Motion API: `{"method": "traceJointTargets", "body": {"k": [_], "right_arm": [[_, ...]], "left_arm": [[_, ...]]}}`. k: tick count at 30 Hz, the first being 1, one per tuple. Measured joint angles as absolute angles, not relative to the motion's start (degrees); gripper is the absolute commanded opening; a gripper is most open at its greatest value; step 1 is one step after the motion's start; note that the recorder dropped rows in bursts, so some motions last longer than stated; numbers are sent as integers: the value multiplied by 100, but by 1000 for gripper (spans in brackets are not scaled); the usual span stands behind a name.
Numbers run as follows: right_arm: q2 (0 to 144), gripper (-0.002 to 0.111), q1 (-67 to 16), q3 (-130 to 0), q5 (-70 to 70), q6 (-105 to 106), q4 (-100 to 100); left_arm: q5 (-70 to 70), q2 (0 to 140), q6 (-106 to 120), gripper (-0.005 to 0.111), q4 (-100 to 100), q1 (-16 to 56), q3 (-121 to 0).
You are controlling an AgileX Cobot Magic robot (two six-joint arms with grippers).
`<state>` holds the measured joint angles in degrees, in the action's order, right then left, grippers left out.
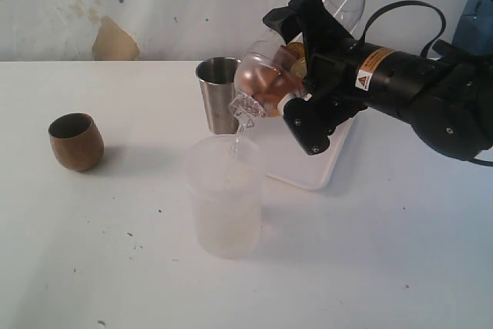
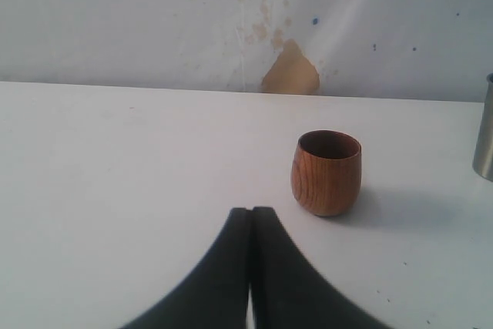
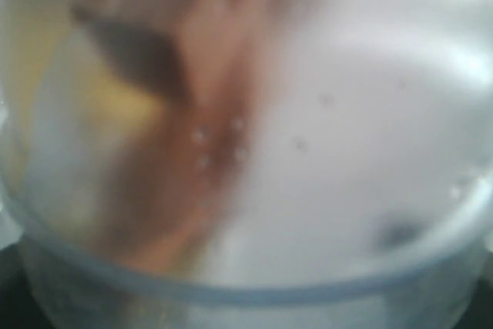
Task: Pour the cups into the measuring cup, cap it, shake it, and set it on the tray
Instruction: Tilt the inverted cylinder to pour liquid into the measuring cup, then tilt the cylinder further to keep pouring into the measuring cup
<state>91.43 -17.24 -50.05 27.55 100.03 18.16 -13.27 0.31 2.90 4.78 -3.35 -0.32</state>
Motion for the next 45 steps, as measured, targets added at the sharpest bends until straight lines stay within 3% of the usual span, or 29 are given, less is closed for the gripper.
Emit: {"method": "traceJointTargets", "body": {"k": [45], "right_arm": [[9143,0,-1724,-5005,2755,9900,1816]], "left_arm": [[-1327,31,290,0,478,-335,-32]]}}
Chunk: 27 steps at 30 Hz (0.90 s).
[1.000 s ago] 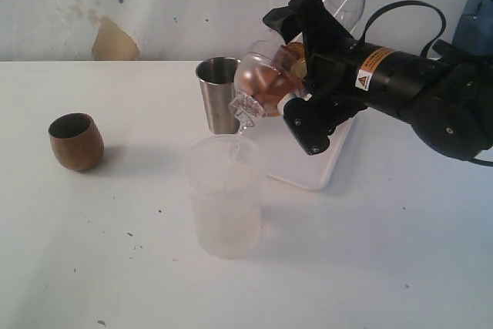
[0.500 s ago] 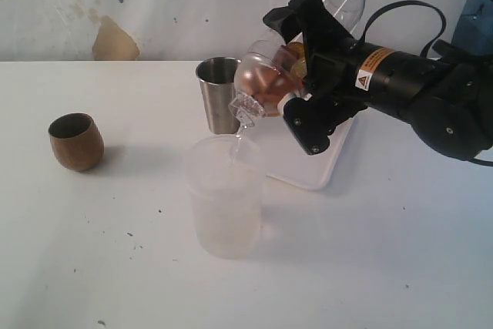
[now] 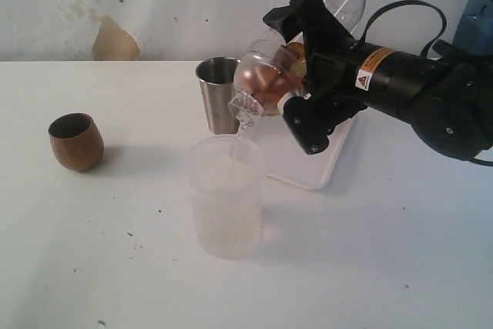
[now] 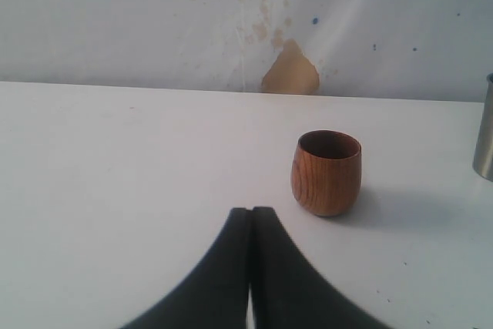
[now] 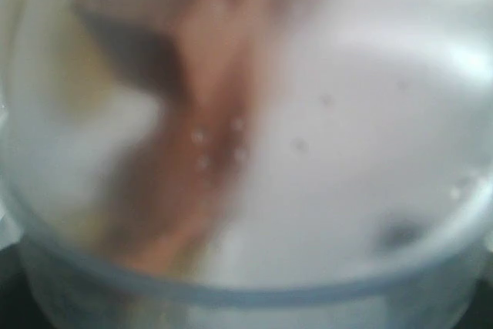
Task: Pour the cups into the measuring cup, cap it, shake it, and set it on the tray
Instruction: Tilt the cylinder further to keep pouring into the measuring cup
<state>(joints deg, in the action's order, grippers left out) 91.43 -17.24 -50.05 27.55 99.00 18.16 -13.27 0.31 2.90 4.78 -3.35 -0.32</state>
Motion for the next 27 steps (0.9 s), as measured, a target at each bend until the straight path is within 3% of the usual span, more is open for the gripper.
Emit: {"method": "traceJointTargets", "body": {"k": [27], "right_arm": [[9143,0,-1724,-5005,3057,11004,2135]], "left_arm": [[-1327,31,290,0,478,-335,-32]]}}
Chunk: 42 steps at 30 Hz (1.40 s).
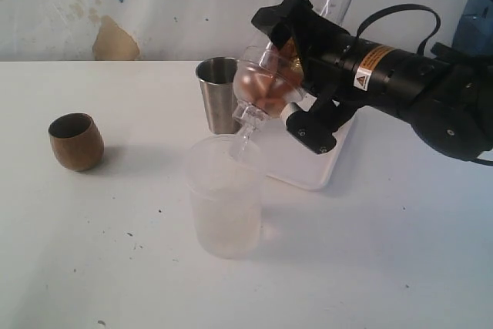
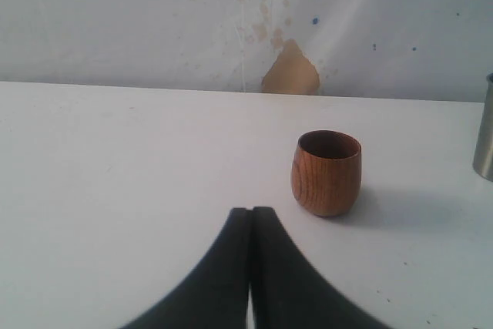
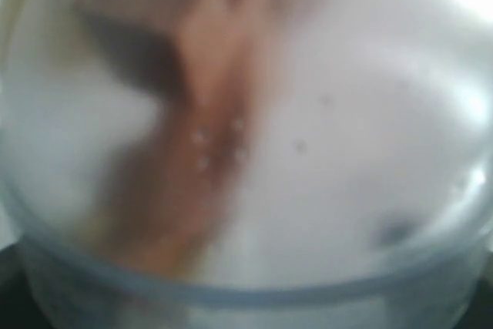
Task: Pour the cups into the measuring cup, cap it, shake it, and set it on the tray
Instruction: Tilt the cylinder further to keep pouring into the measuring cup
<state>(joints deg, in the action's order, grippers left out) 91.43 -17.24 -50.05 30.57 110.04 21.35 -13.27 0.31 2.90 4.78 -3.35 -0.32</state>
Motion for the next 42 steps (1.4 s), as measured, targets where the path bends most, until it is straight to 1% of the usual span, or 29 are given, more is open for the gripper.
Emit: {"method": "traceJointTargets", "body": {"k": [12,42], "right_arm": [[9143,0,-1724,-5005,3504,11159,2134],[9143,0,-1724,-5005,3516,11200,2156]], "left_arm": [[-1327,31,290,0,478,-335,-32],[-1327,31,290,0,478,-335,-32]]}}
